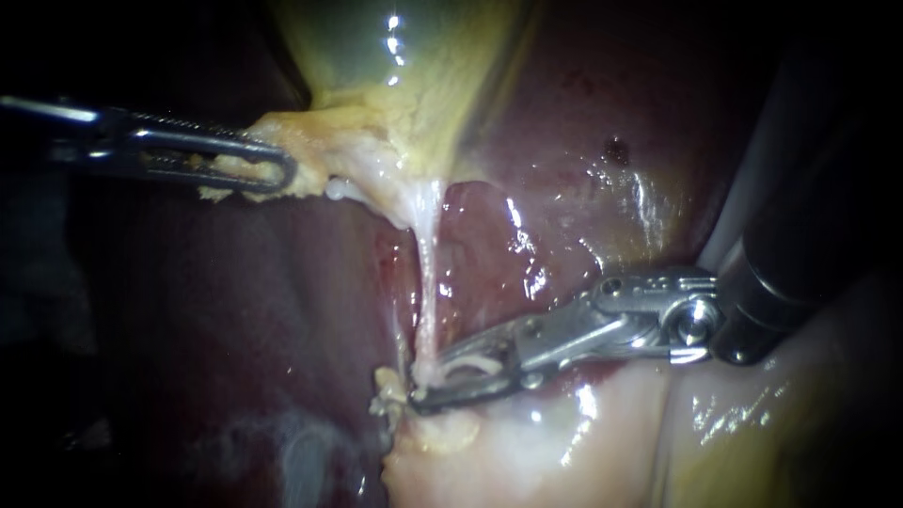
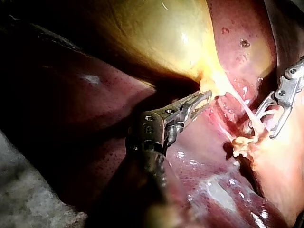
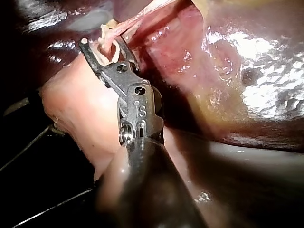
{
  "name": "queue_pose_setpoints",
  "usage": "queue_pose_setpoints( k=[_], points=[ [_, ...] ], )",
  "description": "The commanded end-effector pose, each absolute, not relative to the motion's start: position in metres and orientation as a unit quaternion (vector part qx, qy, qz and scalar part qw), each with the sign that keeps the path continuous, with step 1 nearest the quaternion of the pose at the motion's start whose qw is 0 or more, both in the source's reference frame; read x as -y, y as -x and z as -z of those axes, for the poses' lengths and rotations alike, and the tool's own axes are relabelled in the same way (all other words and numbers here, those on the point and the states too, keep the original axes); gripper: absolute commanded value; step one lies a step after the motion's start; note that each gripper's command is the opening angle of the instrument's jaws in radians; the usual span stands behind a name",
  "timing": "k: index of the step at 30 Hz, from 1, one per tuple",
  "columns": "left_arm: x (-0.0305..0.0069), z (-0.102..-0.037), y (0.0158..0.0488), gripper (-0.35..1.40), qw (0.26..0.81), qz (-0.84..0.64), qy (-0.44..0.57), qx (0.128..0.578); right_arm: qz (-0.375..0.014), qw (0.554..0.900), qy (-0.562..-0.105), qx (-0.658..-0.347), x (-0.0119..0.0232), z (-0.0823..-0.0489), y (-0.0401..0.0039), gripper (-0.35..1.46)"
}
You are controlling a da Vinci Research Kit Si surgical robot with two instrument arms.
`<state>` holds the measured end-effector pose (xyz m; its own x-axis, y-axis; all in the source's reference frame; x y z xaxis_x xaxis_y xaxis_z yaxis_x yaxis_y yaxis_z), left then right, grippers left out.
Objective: Clipping first clip right tube
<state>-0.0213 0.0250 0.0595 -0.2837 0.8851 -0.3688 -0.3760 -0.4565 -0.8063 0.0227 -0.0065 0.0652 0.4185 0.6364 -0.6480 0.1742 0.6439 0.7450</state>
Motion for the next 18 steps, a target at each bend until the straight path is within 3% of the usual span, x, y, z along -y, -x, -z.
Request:
queue_pose_setpoints(
  k=[1, 18],
  points=[
    [-0.0250, -0.0595, 0.0213, -0.35, 0.425, -0.742, 0.421, 0.302, -0.156, 0.745, -0.392, -0.517, 0.0066, -0.0653, -0.0229, 0.43],
    [-0.0250, -0.0595, 0.0213, -0.35, 0.425, -0.742, 0.421, 0.302, -0.164, 0.747, -0.375, -0.524, 0.0081, -0.0680, -0.0258, 0.49]
  ],
)
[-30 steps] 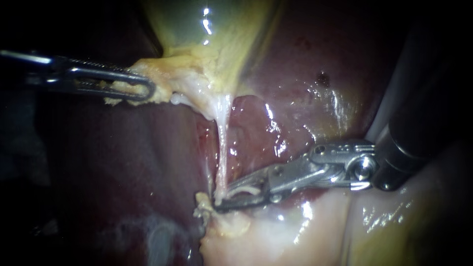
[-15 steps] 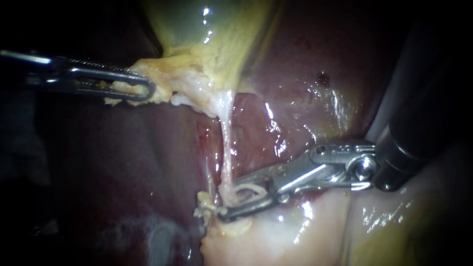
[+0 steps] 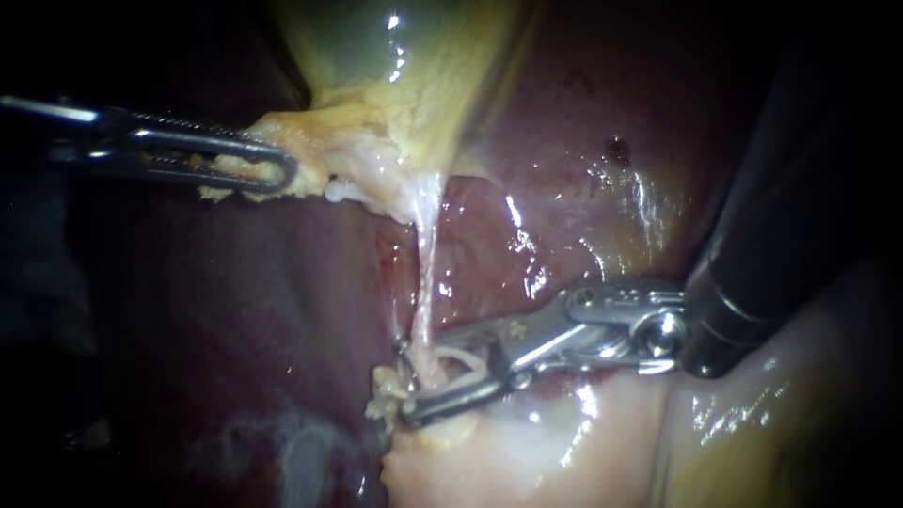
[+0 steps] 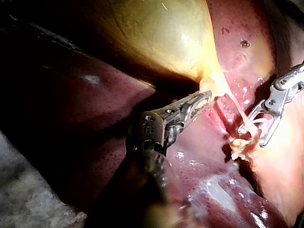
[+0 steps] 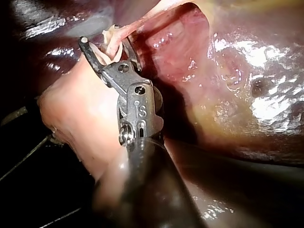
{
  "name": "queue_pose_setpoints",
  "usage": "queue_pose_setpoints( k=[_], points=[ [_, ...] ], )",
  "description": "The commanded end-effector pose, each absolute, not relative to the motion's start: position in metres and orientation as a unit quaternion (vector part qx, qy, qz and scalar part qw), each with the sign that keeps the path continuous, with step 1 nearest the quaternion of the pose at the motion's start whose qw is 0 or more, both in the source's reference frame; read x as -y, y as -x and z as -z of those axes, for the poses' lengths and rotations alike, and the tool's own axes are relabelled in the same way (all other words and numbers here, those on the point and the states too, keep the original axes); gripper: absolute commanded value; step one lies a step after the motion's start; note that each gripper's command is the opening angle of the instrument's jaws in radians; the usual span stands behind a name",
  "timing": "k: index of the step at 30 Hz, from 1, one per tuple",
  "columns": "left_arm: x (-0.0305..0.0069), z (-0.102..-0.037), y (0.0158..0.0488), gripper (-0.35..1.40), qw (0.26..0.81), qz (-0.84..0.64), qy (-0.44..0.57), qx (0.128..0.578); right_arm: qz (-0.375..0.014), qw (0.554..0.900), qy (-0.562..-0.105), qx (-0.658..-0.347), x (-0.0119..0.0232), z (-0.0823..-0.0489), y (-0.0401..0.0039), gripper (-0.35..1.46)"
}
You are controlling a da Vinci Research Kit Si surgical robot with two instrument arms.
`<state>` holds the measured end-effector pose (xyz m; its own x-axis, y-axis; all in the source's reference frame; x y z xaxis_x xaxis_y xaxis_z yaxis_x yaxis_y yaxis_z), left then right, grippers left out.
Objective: Clipping first clip right tube
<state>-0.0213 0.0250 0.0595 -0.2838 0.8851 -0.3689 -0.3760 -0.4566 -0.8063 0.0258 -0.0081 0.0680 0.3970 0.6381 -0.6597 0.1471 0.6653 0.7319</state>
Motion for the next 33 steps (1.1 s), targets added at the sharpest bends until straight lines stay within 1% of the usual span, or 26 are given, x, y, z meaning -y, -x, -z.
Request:
queue_pose_setpoints(
  k=[1, 7, 17, 27, 33],
  points=[
    [-0.0250, -0.0595, 0.0213, -0.35, 0.425, -0.742, 0.421, 0.302, -0.166, 0.747, -0.373, -0.525, 0.0081, -0.0681, -0.0259, 0.49],
    [-0.0250, -0.0595, 0.0214, -0.35, 0.425, -0.742, 0.421, 0.302, -0.173, 0.749, -0.365, -0.526, 0.0077, -0.0685, -0.0262, 0.49],
    [-0.0250, -0.0595, 0.0214, -0.35, 0.425, -0.742, 0.421, 0.302, -0.175, 0.746, -0.365, -0.529, 0.0076, -0.0688, -0.0263, 0.50],
    [-0.0250, -0.0595, 0.0214, -0.35, 0.425, -0.742, 0.421, 0.302, -0.198, 0.717, -0.380, -0.550, 0.0083, -0.0678, -0.0271, 0.50],
    [-0.0250, -0.0595, 0.0214, -0.35, 0.425, -0.742, 0.421, 0.302, -0.200, 0.714, -0.382, -0.551, 0.0085, -0.0676, -0.0276, 0.50]
  ],
)
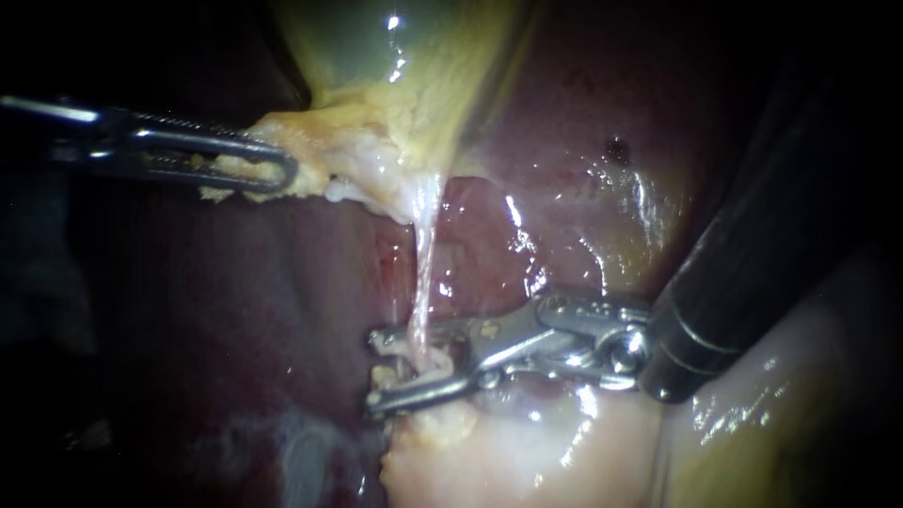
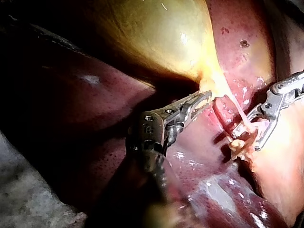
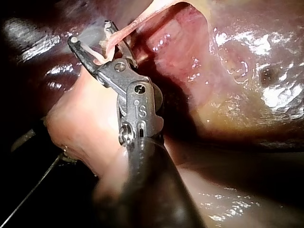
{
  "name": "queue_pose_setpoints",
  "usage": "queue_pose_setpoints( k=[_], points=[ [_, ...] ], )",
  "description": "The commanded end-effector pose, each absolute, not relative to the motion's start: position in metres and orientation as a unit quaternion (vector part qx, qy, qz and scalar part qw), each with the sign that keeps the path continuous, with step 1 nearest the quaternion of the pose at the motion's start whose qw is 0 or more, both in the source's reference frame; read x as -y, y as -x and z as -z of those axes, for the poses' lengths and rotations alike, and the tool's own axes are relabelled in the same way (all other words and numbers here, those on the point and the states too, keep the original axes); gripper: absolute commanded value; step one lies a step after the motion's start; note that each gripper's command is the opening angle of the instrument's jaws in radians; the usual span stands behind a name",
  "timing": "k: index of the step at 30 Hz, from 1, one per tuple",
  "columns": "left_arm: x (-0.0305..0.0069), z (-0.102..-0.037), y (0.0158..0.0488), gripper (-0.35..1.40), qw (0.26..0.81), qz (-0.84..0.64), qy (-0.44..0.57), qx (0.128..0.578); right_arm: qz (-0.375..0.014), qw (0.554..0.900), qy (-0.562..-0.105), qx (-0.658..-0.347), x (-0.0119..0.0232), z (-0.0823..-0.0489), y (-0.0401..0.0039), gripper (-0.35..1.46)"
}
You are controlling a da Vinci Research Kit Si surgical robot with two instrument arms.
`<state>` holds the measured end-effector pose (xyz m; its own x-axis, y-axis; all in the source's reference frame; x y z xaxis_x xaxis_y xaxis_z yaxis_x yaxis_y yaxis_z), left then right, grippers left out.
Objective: Clipping first clip right tube
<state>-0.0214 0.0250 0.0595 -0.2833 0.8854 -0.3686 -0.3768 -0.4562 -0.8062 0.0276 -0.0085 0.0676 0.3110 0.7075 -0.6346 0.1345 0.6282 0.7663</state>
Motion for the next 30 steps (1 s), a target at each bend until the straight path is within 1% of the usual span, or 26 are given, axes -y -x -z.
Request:
queue_pose_setpoints(
  k=[1, 7, 13, 18, 23, 30],
  points=[
    [-0.0250, -0.0595, 0.0214, -0.35, 0.425, -0.742, 0.421, 0.302, -0.200, 0.714, -0.382, -0.551, 0.0085, -0.0677, -0.0276, 0.50],
    [-0.0250, -0.0594, 0.0214, -0.35, 0.425, -0.742, 0.421, 0.302, -0.201, 0.714, -0.382, -0.551, 0.0084, -0.0677, -0.0278, 0.50],
    [-0.0250, -0.0594, 0.0214, -0.35, 0.425, -0.742, 0.421, 0.302, -0.196, 0.709, -0.395, -0.550, 0.0087, -0.0673, -0.0276, 0.50],
    [-0.0249, -0.0594, 0.0214, -0.35, 0.425, -0.742, 0.421, 0.302, -0.185, 0.699, -0.411, -0.556, 0.0093, -0.0657, -0.0276, 0.49],
    [-0.0249, -0.0593, 0.0214, -0.35, 0.425, -0.742, 0.421, 0.302, -0.179, 0.683, -0.426, -0.565, 0.0100, -0.0632, -0.0280, 0.49],
    [-0.0249, -0.0593, 0.0214, -0.35, 0.425, -0.742, 0.421, 0.302, -0.181, 0.678, -0.430, -0.568, 0.0099, -0.0612, -0.0280, 0.49]
  ],
)
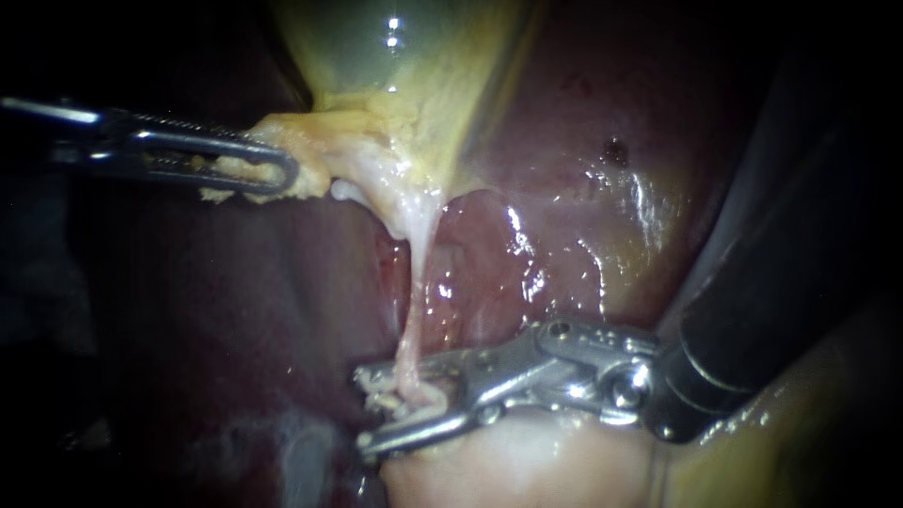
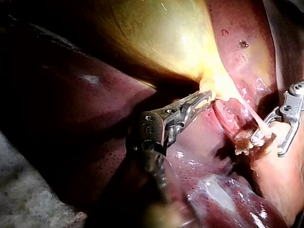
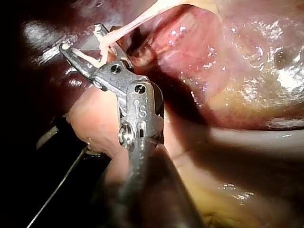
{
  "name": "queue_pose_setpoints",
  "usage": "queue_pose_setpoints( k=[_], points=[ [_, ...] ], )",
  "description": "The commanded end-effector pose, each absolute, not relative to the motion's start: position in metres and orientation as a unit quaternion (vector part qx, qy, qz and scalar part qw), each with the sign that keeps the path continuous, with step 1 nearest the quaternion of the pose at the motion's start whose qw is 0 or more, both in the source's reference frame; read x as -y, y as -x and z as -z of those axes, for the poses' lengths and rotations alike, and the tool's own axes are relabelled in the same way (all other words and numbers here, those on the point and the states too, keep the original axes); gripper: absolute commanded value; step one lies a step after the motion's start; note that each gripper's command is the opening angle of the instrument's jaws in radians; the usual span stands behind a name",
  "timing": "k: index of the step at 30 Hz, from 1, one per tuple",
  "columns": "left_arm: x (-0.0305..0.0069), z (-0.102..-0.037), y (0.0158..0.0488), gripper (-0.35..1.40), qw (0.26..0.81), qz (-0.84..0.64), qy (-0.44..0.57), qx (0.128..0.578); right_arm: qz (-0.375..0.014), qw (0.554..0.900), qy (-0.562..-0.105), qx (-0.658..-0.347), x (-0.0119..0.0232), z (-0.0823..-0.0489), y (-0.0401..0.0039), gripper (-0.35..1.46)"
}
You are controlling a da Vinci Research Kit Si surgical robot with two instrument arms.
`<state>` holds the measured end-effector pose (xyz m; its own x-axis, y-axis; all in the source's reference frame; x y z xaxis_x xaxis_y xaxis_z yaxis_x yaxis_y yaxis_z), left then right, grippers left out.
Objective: Clipping first clip right tube
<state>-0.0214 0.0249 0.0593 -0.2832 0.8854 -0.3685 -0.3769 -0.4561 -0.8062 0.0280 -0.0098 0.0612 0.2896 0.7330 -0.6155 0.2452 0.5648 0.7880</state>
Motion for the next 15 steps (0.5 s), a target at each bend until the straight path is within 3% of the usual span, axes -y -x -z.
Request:
queue_pose_setpoints(
  k=[1, 15],
  points=[
    [-0.0249, -0.0593, 0.0214, -0.35, 0.425, -0.742, 0.421, 0.302, -0.181, 0.677, -0.430, -0.568, 0.0097, -0.0611, -0.0280, 0.49],
    [-0.0248, -0.0592, 0.0214, -0.35, 0.425, -0.742, 0.421, 0.302, -0.181, 0.675, -0.432, -0.569, 0.0095, -0.0606, -0.0277, 0.48]
  ],
)
